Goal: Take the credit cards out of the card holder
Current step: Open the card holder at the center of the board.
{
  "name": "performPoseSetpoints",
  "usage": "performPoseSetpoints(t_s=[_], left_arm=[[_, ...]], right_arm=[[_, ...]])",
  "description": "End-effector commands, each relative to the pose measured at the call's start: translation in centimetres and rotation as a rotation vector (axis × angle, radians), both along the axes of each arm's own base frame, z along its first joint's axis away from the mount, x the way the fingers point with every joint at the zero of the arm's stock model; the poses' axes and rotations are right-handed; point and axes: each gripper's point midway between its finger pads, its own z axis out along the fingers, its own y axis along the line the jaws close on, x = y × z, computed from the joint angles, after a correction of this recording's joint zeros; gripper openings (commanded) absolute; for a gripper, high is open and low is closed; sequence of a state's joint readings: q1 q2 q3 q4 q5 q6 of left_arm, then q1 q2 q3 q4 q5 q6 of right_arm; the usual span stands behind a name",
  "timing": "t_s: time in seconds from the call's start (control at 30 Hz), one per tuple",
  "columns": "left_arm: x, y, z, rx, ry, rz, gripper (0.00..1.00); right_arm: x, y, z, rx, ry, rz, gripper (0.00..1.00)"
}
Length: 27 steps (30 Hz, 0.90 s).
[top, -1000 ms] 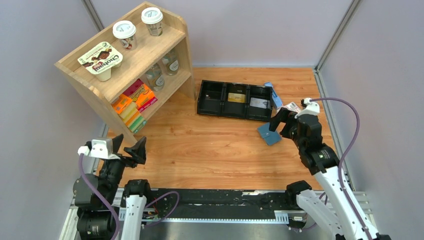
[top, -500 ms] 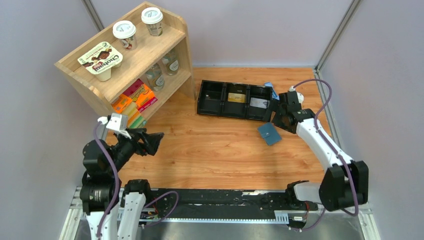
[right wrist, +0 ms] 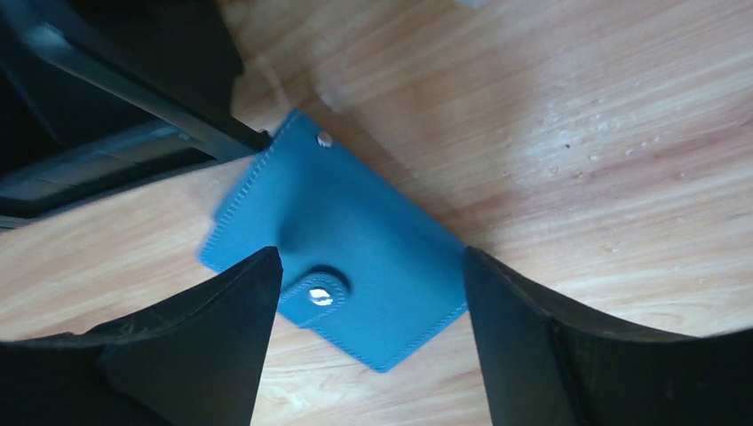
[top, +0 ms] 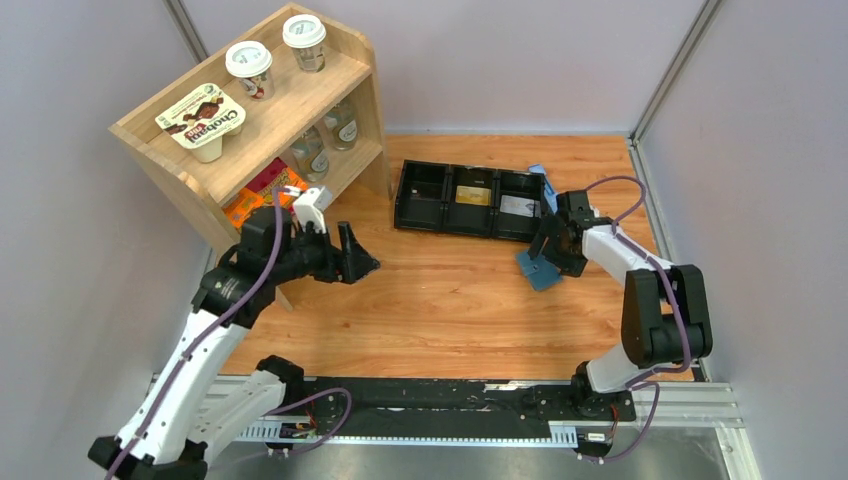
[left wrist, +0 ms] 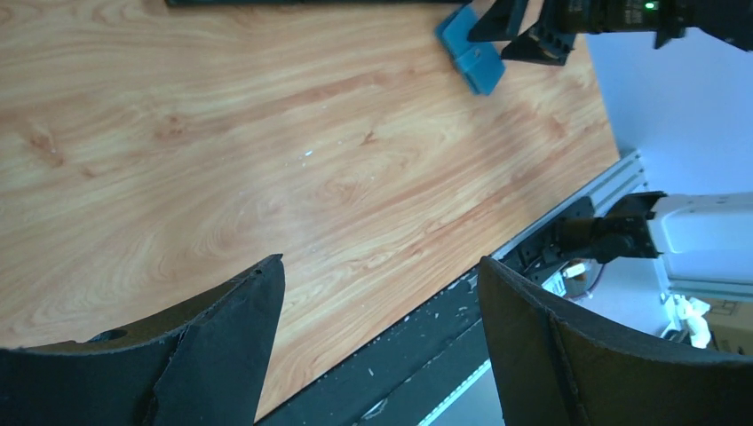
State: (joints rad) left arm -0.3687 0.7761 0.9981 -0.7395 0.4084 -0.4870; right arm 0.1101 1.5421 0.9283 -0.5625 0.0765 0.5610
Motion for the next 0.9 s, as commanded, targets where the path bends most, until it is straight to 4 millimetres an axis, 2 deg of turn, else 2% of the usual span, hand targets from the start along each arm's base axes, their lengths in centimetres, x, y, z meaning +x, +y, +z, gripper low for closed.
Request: performPoseSetpoints(t_s=[0.0,0.07,0.17,0.23,0.27,0.33,0.4,0.43,0.53,0.6,0.73,0.87], left_arm=[[1.7,-0.6,-0.8,0.049,0.024,0.081,0.87],[1.9,-1.1,-1.6,0.049,0.034,0.080,0.87],[2.0,-1.8,-3.1,0.036,0.057,0.076,0.87],[1.9,-2.2,-3.8,0.028,0.072,0.073,0.87],[2.0,-2.3,-4.1,0.026,0.080,0.082,0.87],[2.0,-2.4,-5.0,0.025,0.100,0.092,0.87],[2.0,-2.5,-5.7,0.020,0.118,0.100,0.87],[2.1,-2.7,-6.1,0.021,0.128,0.101,0.87],[2.3,-3.1,-6.7,0.025,0.152,0.099,0.87],[2.5,-3.4,-6.9,0.023,0.165,0.102,0.87],[2.1,-4.8,-7.6,0.029,0.191,0.068,0.87],[1.7,-6.0,-9.2,0.066,0.240,0.045,0.87]], right_arm=[[-1.0,2.3,-2.0,0.037,-0.007,0.112,0.75],[-2.9,4.3,-2.5,0.032,0.019,0.190,0.73],[-5.4,7.3,-1.8,0.108,0.013,0.285,0.72],[-6.0,7.1,-0.5,0.110,-0.021,0.276,0.72],[-5.9,6.3,0.1,0.082,-0.043,0.258,0.71],[-4.9,4.6,1.5,0.032,-0.104,0.215,0.68],[-3.7,3.7,2.5,0.044,-0.143,0.199,0.68],[-3.4,3.9,2.8,0.078,-0.146,0.212,0.67],[-2.6,5.2,2.8,0.135,-0.138,0.302,0.67],[-2.9,6.4,2.4,0.196,-0.126,0.360,0.65],[-5.0,9.0,1.1,0.317,-0.074,0.437,0.61],[-8.2,11.3,0.2,0.380,-0.013,0.490,0.60]])
